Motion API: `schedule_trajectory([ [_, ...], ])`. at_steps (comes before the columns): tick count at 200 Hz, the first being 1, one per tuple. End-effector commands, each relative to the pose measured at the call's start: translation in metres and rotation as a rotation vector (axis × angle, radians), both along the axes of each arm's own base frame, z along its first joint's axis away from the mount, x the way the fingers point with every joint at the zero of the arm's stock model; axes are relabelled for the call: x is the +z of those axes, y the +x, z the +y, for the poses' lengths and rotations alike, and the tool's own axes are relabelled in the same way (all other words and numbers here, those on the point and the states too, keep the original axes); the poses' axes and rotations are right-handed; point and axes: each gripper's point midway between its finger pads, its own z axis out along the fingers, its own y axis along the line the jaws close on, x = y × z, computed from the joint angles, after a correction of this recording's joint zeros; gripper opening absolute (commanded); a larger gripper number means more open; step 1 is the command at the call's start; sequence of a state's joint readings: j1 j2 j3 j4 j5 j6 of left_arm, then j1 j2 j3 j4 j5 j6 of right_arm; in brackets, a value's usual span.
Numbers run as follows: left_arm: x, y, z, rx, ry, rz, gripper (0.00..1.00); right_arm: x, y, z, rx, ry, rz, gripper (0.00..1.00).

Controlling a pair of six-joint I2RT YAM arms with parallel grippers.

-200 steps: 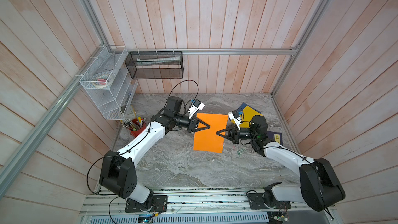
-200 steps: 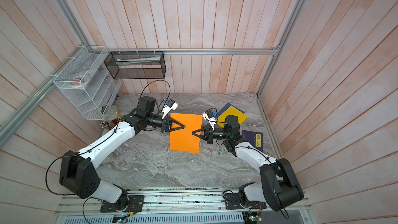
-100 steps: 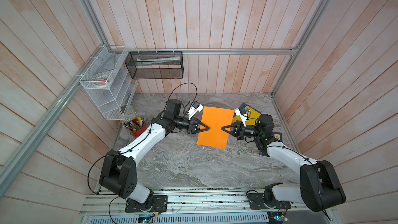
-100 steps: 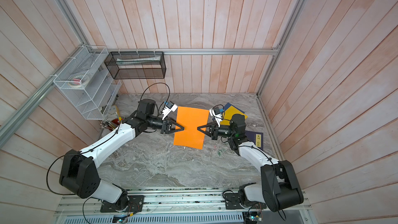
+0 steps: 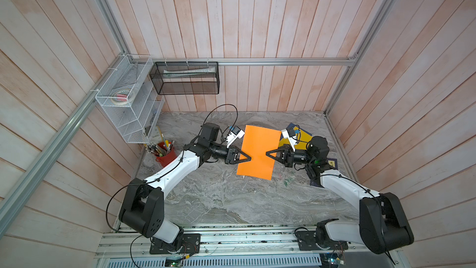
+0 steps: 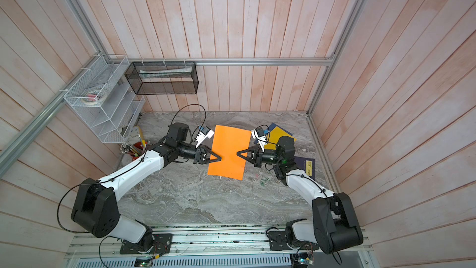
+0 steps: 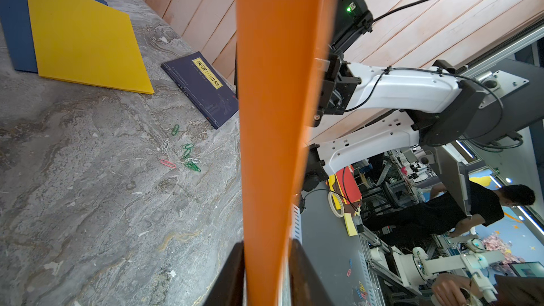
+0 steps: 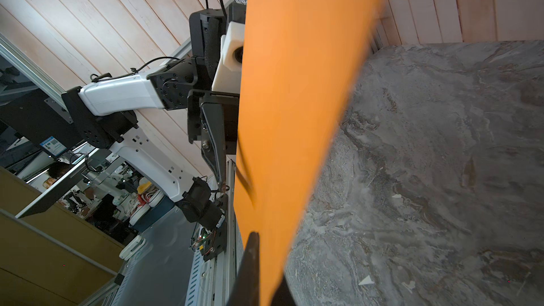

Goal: Unclip the paperclips from the documents
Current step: Adjust the document.

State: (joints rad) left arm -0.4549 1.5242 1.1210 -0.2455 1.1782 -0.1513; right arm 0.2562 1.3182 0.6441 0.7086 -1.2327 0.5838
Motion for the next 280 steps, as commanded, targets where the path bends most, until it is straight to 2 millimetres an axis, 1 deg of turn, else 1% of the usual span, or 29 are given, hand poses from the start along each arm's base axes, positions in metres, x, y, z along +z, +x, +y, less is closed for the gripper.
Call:
schedule_trajectory([
  [1,-0.001,-0.004,-0.003,-0.017,-0.009,-0.008,0.28,0.016,-0.002,-0.001,0.017,0.018,-0.055,0.00],
  [29,-0.004,-0.003,-0.004,-0.009,0.000,-0.007,0.27,0.018,-0.003,-0.001,0.023,0.020,-0.058,0.00],
  [62,-0.010,0.000,-0.002,0.010,0.022,-0.008,0.27,0.027,-0.011,-0.001,0.048,0.040,-0.084,0.00],
  [82,-0.012,0.002,-0.003,0.019,0.031,-0.008,0.27,0.030,-0.015,0.000,0.063,0.043,-0.093,0.00],
  [137,-0.002,0.007,-0.005,0.034,0.004,-0.025,0.26,0.032,-0.021,0.004,0.077,0.066,-0.094,0.00],
  [164,0.001,0.006,-0.006,0.025,-0.010,-0.020,0.21,0.030,-0.020,0.006,0.078,0.065,-0.091,0.00],
  [192,0.002,0.004,-0.006,0.018,-0.015,-0.016,0.10,0.028,-0.018,0.006,0.070,0.062,-0.087,0.00],
  [227,0.002,0.003,-0.005,0.021,-0.015,-0.014,0.00,0.025,-0.015,0.007,0.065,0.047,-0.079,0.00],
  [252,0.005,0.003,-0.005,0.021,-0.021,-0.018,0.00,0.022,-0.013,0.007,0.055,0.033,-0.073,0.00],
  [261,0.005,0.002,-0.005,0.018,-0.023,-0.019,0.00,0.021,-0.012,0.007,0.050,0.026,-0.070,0.05],
  [280,0.007,0.002,-0.004,0.017,-0.028,-0.026,0.00,0.018,-0.010,0.007,0.039,0.015,-0.071,0.21],
])
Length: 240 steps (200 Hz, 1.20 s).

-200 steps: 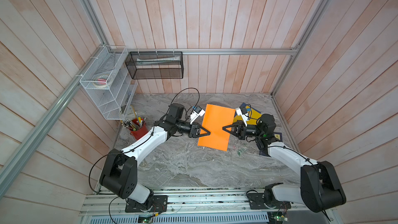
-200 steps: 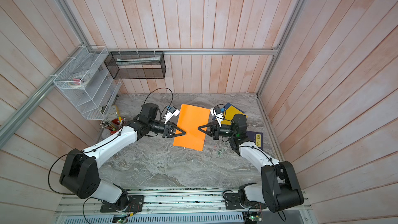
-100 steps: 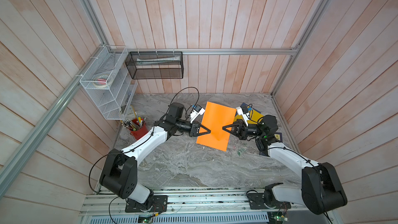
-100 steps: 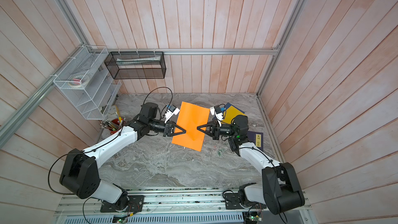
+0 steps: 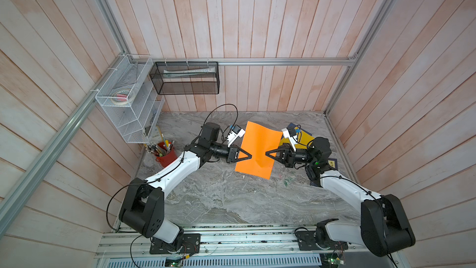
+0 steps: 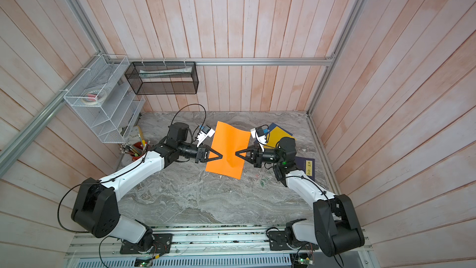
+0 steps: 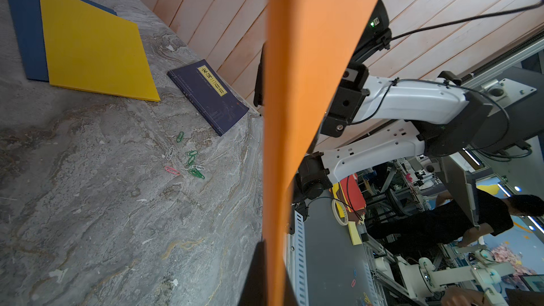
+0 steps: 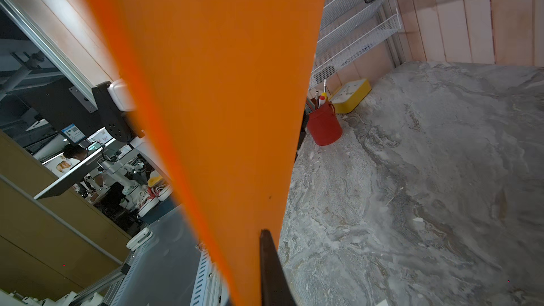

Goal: Unclip the paperclips from the documents
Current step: Adjust the document, then remove the paper clip from the document.

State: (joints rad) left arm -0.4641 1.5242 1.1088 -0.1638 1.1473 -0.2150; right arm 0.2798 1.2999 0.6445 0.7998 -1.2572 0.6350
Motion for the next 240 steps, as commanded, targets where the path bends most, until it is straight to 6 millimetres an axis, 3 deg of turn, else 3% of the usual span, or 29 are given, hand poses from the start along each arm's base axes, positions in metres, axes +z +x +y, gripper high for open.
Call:
schedule_trajectory([
  [1,0.005,-0.005,0.000,-0.014,-0.021,-0.020,0.00,0.001,0.002,0.001,-0.009,-0.016,-0.017,0.22],
  [25,0.010,-0.005,0.003,-0.009,-0.033,-0.036,0.00,-0.003,0.003,-0.001,-0.016,-0.027,-0.005,0.37],
  [53,0.016,-0.004,0.008,-0.003,-0.044,-0.055,0.00,-0.009,0.000,-0.004,-0.003,-0.030,0.016,0.42],
  [188,0.029,-0.003,0.016,0.000,-0.061,-0.087,0.00,-0.036,-0.009,-0.004,0.035,-0.051,0.109,0.43],
  [240,0.030,-0.001,0.017,0.003,-0.060,-0.088,0.00,-0.039,-0.013,-0.004,0.061,-0.053,0.129,0.39],
])
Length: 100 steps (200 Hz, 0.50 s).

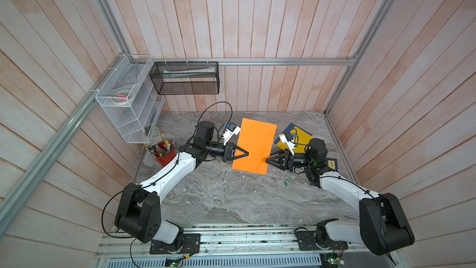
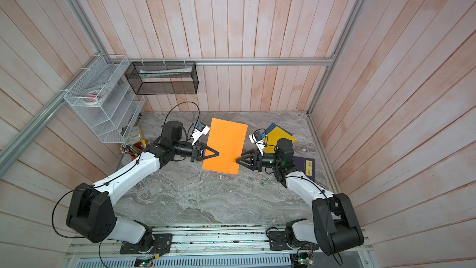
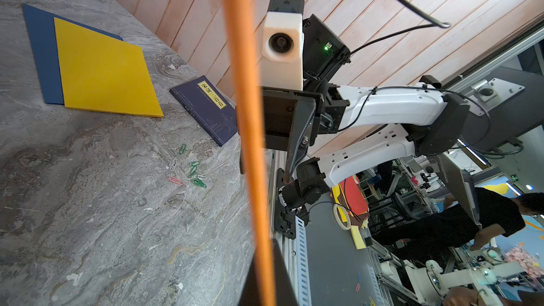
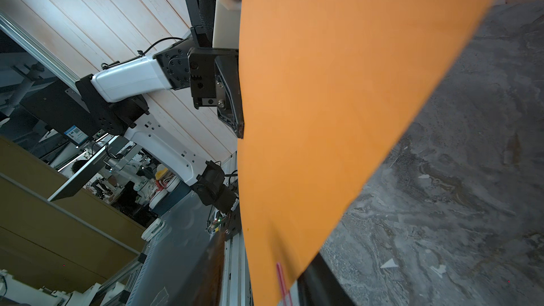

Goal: Unclip the paperclips from the documents
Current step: Remove the paper clip from the document.

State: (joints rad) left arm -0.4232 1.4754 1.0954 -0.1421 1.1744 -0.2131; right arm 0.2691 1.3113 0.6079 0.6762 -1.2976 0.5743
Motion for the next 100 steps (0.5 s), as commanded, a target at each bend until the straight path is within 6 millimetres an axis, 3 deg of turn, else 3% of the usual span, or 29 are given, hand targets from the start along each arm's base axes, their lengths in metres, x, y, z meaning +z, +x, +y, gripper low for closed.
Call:
schedule_trajectory([
  [1,0.0131,-0.0031,0.0029,-0.014,-0.022,-0.042,0.00,-0.0079,-0.0064,-0.0009,0.032,-0.005,0.025,0.39],
  [100,0.0101,-0.0019,0.0043,-0.005,-0.013,-0.041,0.00,-0.0097,-0.0095,0.0002,0.052,-0.007,0.041,0.24],
])
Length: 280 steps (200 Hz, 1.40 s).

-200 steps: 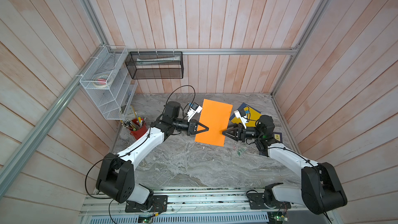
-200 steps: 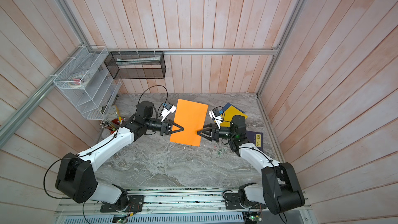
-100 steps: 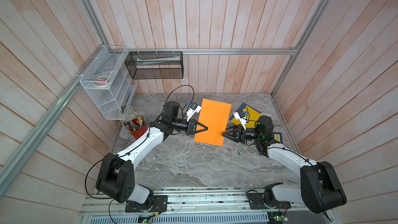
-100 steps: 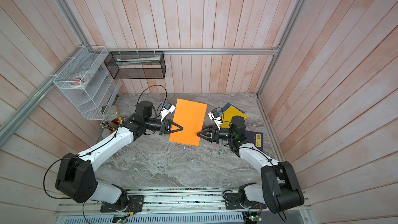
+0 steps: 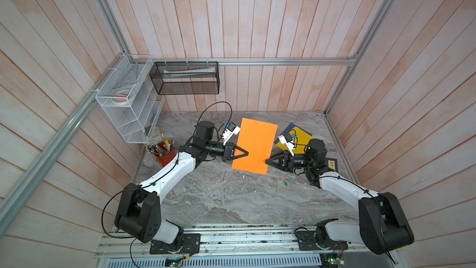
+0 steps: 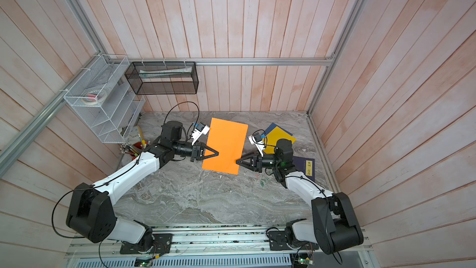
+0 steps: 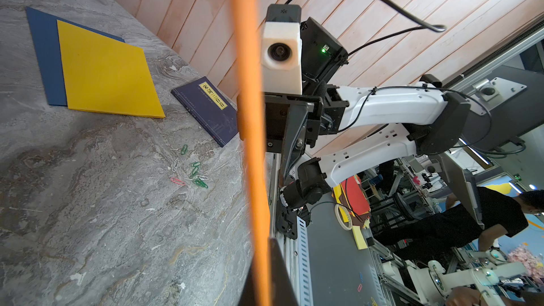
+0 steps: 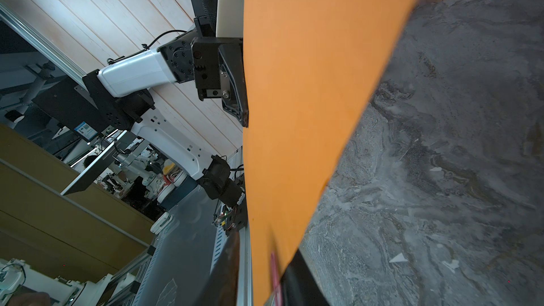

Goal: Unclip the paperclips from the documents
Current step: Remove the paper clip from the document.

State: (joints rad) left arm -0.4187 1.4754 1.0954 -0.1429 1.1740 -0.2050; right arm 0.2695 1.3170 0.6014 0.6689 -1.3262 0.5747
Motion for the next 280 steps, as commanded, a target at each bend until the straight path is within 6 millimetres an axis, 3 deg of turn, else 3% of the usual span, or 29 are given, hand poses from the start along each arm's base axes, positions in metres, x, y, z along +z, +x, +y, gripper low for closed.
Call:
schedule_trajectory([
  [1,0.0103,-0.0033,0.0030,-0.009,-0.013,-0.035,0.00,-0.0056,-0.0044,0.0002,0.023,-0.005,0.021,0.24],
  [182,0.0052,-0.0030,0.0077,0.009,0.010,-0.042,0.00,-0.0094,-0.0026,-0.0004,0.008,-0.017,0.034,0.07],
  [280,0.0050,-0.0031,0.0094,0.023,0.020,-0.055,0.00,-0.0115,-0.0028,-0.0009,0.001,-0.023,0.041,0.05],
])
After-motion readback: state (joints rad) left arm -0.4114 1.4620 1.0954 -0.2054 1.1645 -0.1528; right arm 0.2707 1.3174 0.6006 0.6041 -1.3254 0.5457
